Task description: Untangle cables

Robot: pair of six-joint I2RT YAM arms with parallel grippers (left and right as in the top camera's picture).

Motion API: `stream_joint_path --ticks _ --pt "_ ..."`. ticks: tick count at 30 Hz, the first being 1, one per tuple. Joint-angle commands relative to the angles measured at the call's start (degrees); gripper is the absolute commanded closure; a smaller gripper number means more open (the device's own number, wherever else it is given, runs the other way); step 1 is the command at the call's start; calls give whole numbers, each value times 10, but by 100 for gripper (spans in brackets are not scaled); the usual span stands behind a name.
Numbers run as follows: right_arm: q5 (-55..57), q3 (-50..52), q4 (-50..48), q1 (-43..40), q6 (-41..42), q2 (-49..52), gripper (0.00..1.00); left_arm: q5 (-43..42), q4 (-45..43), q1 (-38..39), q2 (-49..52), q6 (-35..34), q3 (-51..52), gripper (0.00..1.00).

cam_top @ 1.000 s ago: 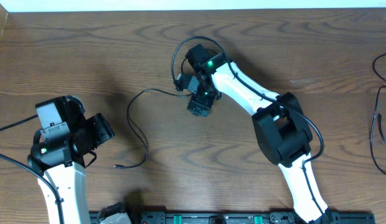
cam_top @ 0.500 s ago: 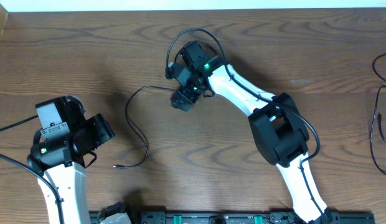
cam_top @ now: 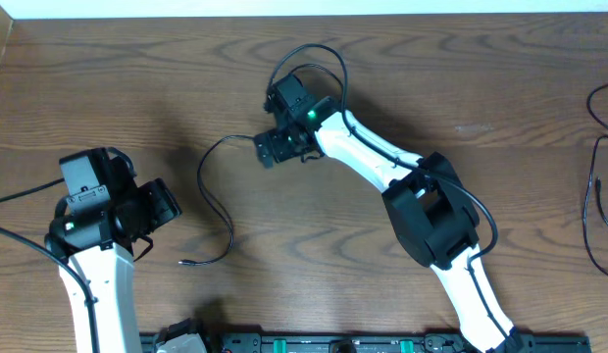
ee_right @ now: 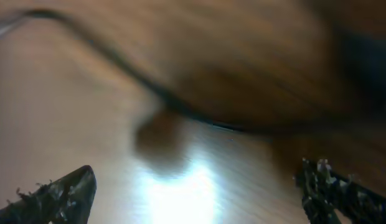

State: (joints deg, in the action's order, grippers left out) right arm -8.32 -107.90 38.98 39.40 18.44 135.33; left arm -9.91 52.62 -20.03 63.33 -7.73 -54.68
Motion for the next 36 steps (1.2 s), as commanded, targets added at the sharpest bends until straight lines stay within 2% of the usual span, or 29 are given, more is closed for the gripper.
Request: stream_joint_path --ticks 1,5,8,11,15,21,24,25,28,32,36 --pt "230 1 40 -7 34 6 1 9 4 1 2 -5 -3 34" --pt "294 1 81 -14 41 6 1 4 4 1 2 -4 -3 34" --pt "292 1 79 -18 153 6 1 -1 2 1 2 -3 -3 34" --pt "263 1 58 -18 226 6 1 -1 3 1 2 -3 -3 34" --pt "179 1 -13 -17 235 6 1 -1 3 1 2 -3 -3 34" --pt "170 1 -29 -16 315 6 1 -1 3 1 2 -3 -3 34" --pt "177 1 -24 -16 346 6 19 -1 3 1 2 -3 -3 34" --pt "180 1 -21 -17 360 6 22 -1 3 1 2 -3 -3 34" --pt "193 1 -20 -17 395 7 22 -1 3 1 2 -3 -3 34" --pt "215 2 -20 -17 398 8 23 -1 5 1 2 -3 -3 34" --pt "220 24 -16 -19 398 8 32 -1 5 1 2 -3 -3 34"
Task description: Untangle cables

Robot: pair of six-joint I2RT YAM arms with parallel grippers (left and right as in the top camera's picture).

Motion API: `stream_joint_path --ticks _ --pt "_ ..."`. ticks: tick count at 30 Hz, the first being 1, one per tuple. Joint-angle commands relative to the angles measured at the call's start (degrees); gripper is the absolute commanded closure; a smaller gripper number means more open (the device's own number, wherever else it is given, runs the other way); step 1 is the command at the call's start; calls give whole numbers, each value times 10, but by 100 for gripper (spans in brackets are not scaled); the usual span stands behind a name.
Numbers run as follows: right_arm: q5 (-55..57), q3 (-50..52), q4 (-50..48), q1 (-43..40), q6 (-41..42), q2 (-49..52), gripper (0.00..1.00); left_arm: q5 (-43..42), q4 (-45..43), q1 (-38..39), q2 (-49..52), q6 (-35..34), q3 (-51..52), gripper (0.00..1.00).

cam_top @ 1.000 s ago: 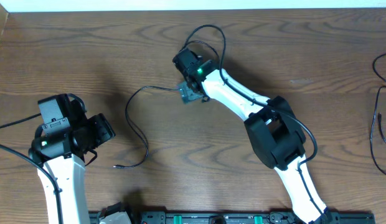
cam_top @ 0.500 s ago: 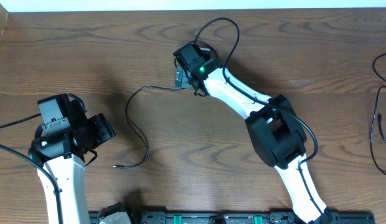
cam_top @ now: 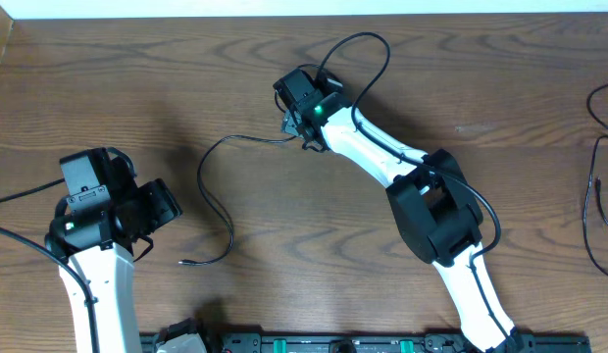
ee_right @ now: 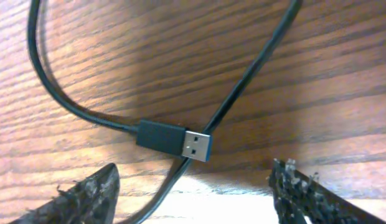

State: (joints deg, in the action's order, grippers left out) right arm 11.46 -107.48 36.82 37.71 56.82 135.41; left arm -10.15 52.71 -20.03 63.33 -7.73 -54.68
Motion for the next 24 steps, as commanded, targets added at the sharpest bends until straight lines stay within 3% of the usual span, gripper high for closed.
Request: stream_joint_path --ticks 1,3,6,15,18,21,24 --pt "24 25 9 -3 14 7 33 1 5 1 2 -3 -3 34" --pt "30 38 19 -4 5 7 36 1 7 1 2 -3 -3 34" --pt "54 67 41 -5 -72 7 43 1 8 1 2 -3 -3 34" --pt "78 121 93 -6 -201 7 52 1 8 1 2 -3 -3 34" --pt "-2 123 65 -3 -276 7 40 1 8 1 2 -3 -3 34" --pt "-222 123 29 6 -490 7 21 1 7 1 2 7 -3 34" --pt "-327 123 47 22 -605 7 4 1 4 1 2 19 -3 34"
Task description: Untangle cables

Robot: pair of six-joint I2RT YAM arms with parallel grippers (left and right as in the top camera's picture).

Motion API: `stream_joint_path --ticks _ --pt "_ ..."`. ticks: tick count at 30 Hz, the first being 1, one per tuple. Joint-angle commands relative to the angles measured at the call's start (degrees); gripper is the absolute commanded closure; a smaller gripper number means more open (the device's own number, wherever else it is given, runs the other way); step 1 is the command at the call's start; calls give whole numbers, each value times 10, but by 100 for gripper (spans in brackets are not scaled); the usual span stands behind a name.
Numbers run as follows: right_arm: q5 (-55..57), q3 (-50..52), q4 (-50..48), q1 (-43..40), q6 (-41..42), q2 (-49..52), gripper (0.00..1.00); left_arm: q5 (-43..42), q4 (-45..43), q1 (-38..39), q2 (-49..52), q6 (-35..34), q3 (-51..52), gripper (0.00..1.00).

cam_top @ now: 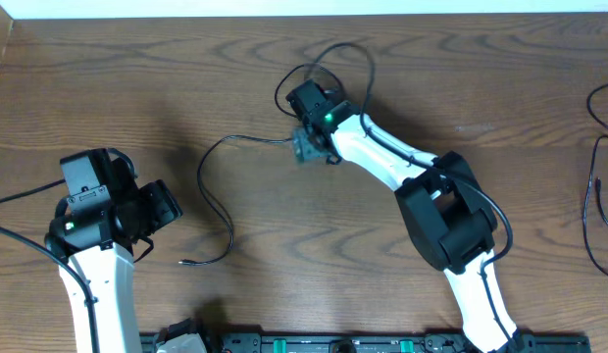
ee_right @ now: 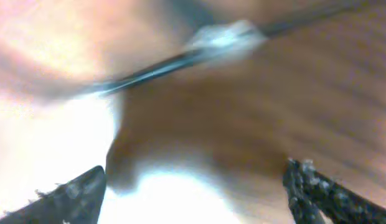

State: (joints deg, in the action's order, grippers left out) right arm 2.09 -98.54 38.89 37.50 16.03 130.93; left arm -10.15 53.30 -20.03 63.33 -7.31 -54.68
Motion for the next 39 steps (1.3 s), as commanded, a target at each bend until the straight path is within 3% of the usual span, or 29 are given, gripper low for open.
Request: stream_joint_path --ticks 1,9,19,25,36,39 --pt "-237 33 36 30 -220 52 1 1 -3 1 2 15 -3 34" --pt "-236 33 131 108 -405 52 1 -33 -9 1 2 31 -3 34" --pt "-196 33 87 208 -411 52 1 -33 -38 1 2 41 -3 34" --pt "-199 33 9 222 -310 52 1 -33 -37 1 2 41 -3 34" --pt "-226 33 -50 222 -165 52 1 -33 -37 1 2 41 -3 34" --pt "-226 33 -60 222 -106 52 9 -33 -37 1 2 41 -3 34"
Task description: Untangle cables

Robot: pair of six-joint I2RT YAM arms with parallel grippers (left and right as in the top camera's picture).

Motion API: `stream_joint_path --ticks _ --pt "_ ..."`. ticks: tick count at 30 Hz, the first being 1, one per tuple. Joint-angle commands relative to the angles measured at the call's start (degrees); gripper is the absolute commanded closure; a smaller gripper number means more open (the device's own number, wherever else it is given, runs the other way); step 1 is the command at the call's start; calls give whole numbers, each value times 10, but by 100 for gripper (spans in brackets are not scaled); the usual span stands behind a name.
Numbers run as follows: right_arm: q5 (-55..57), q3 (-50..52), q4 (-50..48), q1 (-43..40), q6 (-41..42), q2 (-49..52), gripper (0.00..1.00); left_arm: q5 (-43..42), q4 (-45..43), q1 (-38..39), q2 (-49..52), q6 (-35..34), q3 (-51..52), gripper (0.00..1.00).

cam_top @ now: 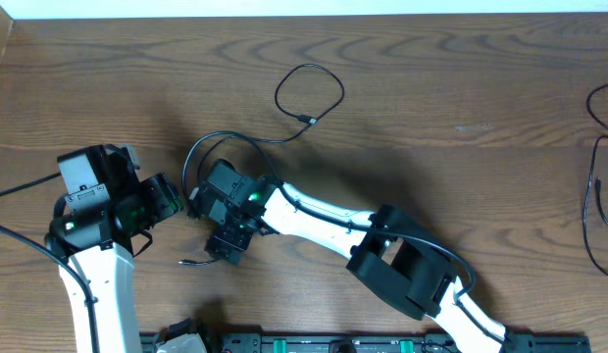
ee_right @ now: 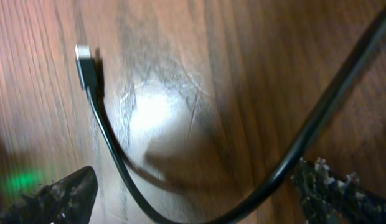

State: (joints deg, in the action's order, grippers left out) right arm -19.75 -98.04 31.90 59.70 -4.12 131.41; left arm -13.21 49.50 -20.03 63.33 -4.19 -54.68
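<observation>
One thin black cable [cam_top: 284,138] lies on the wooden table [cam_top: 461,88]. It forms a small closed loop at the back, with its USB plug [cam_top: 306,121] resting by that loop. It then curves down to the left and ends in a slim plug [cam_top: 184,262]. My right gripper [cam_top: 226,247] hovers low over this lower stretch. In the right wrist view the right gripper [ee_right: 199,202] is open, the cable [ee_right: 317,124] sags between its fingers, and the slim plug [ee_right: 84,56] lies ahead. The left gripper [cam_top: 175,196] sits just left of the cable's curve; its jaw state is unclear.
A second dark cable [cam_top: 596,196] hangs along the table's right edge. A black rail with green connectors [cam_top: 382,344] runs along the front edge. The right arm's white links [cam_top: 314,218] stretch diagonally across the middle of the table.
My right gripper has gone from the cable's upper part near the table's middle back to its lower left stretch. The upper end now lies as a closed loop, and the left part curls tighter.
First my open right gripper was low beside the cable's upper end. Then it was over the USB plug, where that plug crossed the cable. After that it was just right of there. Now it is over the lower stretch. The left arm barely moved.
</observation>
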Motion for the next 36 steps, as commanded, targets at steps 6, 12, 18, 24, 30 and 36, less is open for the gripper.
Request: stream_joint_path --ticks 6,12,18,24,30,36 --pt "-8 28 7 0 144 47 57 -3 1 1 2 10 -3 34" --pt "-7 28 14 -7 144 44 99 -3 2 1 2 10 -3 34" --pt "45 5 84 -48 144 -1 99 -3 2 1 2 10 -3 34" --pt "199 -13 208 -135 143 -116 99 -3 3 1 2 10 -3 34" --pt "392 -14 297 -276 144 -260 99 -3 3 1 2 10 -3 34" --pt "492 -15 313 -525 167 -404 99 -3 5 1 2 9 -3 34"
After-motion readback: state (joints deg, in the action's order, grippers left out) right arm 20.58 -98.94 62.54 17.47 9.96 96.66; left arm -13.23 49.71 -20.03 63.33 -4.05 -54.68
